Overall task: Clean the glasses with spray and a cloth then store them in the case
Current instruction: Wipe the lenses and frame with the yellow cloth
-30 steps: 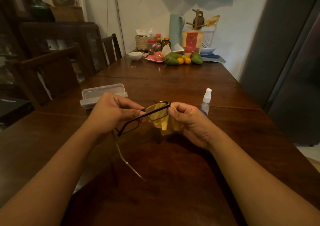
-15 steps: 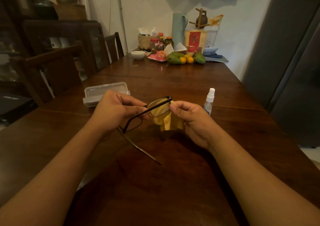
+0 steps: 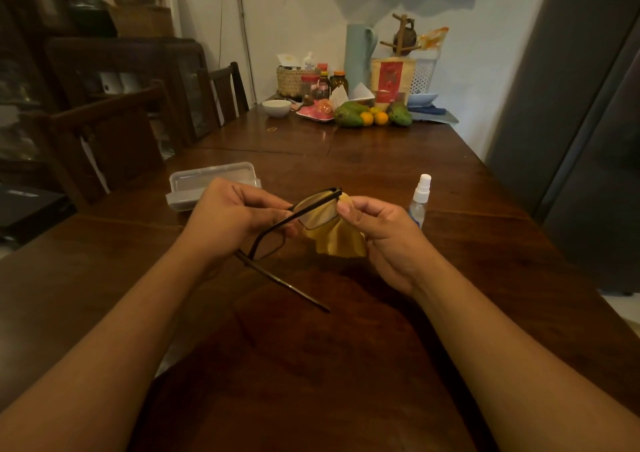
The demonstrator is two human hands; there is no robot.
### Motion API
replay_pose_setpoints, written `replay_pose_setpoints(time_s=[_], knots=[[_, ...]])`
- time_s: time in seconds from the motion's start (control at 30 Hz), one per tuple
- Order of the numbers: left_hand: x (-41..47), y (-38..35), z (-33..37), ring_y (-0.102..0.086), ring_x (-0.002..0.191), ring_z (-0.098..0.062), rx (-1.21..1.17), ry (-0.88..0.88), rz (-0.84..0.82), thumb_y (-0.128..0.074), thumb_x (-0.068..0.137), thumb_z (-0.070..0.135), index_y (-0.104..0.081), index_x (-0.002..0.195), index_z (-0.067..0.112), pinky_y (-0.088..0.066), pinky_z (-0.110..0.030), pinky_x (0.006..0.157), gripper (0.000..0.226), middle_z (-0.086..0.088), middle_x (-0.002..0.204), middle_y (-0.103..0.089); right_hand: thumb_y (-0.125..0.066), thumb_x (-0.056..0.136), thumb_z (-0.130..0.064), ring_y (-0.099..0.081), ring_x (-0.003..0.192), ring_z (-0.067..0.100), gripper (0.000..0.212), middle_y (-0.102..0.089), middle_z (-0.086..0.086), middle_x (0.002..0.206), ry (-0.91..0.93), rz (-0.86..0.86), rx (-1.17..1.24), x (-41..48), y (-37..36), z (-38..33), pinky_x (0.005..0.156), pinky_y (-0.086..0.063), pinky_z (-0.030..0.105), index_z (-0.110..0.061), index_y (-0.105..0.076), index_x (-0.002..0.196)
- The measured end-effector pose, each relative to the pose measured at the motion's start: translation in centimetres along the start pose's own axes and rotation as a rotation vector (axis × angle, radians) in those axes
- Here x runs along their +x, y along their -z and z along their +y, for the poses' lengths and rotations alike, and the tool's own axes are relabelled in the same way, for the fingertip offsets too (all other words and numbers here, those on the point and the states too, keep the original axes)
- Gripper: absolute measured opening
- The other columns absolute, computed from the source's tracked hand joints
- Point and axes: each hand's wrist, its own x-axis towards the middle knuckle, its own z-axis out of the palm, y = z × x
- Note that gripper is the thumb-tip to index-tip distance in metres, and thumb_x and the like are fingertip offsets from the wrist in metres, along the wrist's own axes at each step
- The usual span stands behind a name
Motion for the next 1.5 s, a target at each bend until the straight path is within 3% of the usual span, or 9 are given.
replay_pose_setpoints(time_s=[0.3, 0.4, 0.57, 0.7, 0.83, 1.1, 1.27, 1.4, 1.5], knots=[[-0.1, -0.2, 0.0, -0.075, 0.079, -0.026, -0.014, 0.003, -0.006, -0.074, 0.069, 0.020, -0.080, 0.081, 0.015, -0.061, -0.035, 0.074, 0.014, -0.012, 0.077, -0.077, -0.038, 0.104, -0.031, -0.065, 0.116, 0.024, 0.036, -0.070, 0.009, 0.123, -0.144, -0.174, 0.064, -0.2, -1.1, 0.3, 0.096, -0.053, 0.044, -0.014, -0.064, 0.122], [0.0, -0.2, 0.0, -0.075, 0.076, -0.026, -0.017, -0.001, 0.009, -0.075, 0.068, 0.019, -0.080, 0.080, 0.014, -0.061, -0.036, 0.074, 0.014, -0.013, 0.075, -0.077, -0.047, 0.096, -0.039, -0.069, 0.109, 0.023, 0.041, -0.073, 0.010, 0.117, -0.164, -0.159, 0.038, -0.2, -0.9, 0.3, 0.085, -0.058, 0.035, -0.011, -0.067, 0.118], [0.0, -0.1, -0.1, -0.075, 0.075, -0.024, 0.001, -0.003, 0.020, -0.074, 0.073, 0.013, -0.080, 0.081, 0.015, -0.061, -0.033, 0.072, 0.010, -0.012, 0.074, -0.077, -0.059, 0.089, -0.032, -0.067, 0.112, 0.027, 0.037, -0.072, 0.011, 0.118, -0.069, -0.004, 0.018, 0.0, -0.5, 0.6, 0.092, -0.055, 0.045, -0.008, -0.068, 0.117], [-0.1, -0.4, 0.1, -0.076, 0.073, -0.023, -0.025, 0.008, 0.024, -0.074, 0.068, 0.019, -0.080, 0.080, 0.016, -0.060, -0.028, 0.067, 0.014, -0.011, 0.074, -0.077, -0.051, 0.100, -0.019, -0.067, 0.113, 0.024, 0.029, -0.071, 0.008, 0.121, -0.029, -0.046, 0.097, -0.1, -0.9, 0.4, 0.089, -0.057, 0.040, -0.012, -0.065, 0.124], [-0.1, -0.3, 0.0, -0.076, 0.075, -0.022, 0.005, 0.020, 0.035, -0.075, 0.074, 0.010, -0.080, 0.080, 0.017, -0.061, -0.029, 0.070, 0.010, -0.010, 0.074, -0.077, -0.042, 0.104, -0.024, -0.067, 0.113, 0.026, 0.033, -0.071, 0.011, 0.120, -0.068, -0.095, 0.010, -0.1, -1.3, 0.5, 0.099, -0.052, 0.047, -0.012, -0.064, 0.126], [0.0, -0.1, 0.1, -0.075, 0.074, -0.024, -0.048, 0.069, 0.083, -0.066, 0.086, 0.000, -0.079, 0.076, 0.010, -0.060, -0.027, 0.064, 0.019, -0.014, 0.074, -0.076, -0.062, 0.092, -0.030, -0.070, 0.105, 0.020, 0.030, -0.075, 0.005, 0.112, 0.049, 0.101, 0.009, 0.1, -1.1, 0.7, 0.086, -0.057, 0.041, -0.012, -0.071, 0.114], [0.1, 0.2, 0.0, -0.075, 0.075, -0.023, -0.089, 0.110, 0.146, -0.064, 0.085, 0.001, -0.079, 0.074, 0.010, -0.057, -0.022, 0.062, 0.020, -0.014, 0.075, -0.076, -0.067, 0.090, -0.020, -0.061, 0.108, -0.005, 0.026, -0.067, -0.020, 0.113, 0.423, 0.266, -0.454, 0.2, -1.8, 1.3, 0.088, -0.056, 0.028, -0.028, -0.070, 0.115], [0.2, 0.3, 0.2, -0.075, 0.072, -0.020, -0.105, 0.112, 0.155, -0.067, 0.080, 0.001, -0.079, 0.073, 0.011, -0.056, -0.021, 0.059, 0.017, -0.014, 0.076, -0.076, -0.060, 0.092, -0.023, -0.044, 0.131, 0.013, 0.040, -0.059, -0.013, 0.134, 0.728, 0.219, -1.237, -0.1, -1.9, 2.0, 0.098, -0.037, 0.042, -0.030, -0.061, 0.131], [0.1, 0.1, 0.1, -0.074, 0.069, -0.019, -0.121, 0.105, 0.150, -0.066, 0.081, -0.003, -0.079, 0.073, 0.009, -0.056, -0.021, 0.057, 0.020, -0.014, 0.074, -0.076, -0.053, 0.088, -0.033, -0.042, 0.130, 0.017, 0.043, -0.061, -0.010, 0.134, 0.844, 0.193, -1.365, -0.3, -2.7, 1.8, 0.094, -0.034, 0.042, -0.031, -0.060, 0.130]])
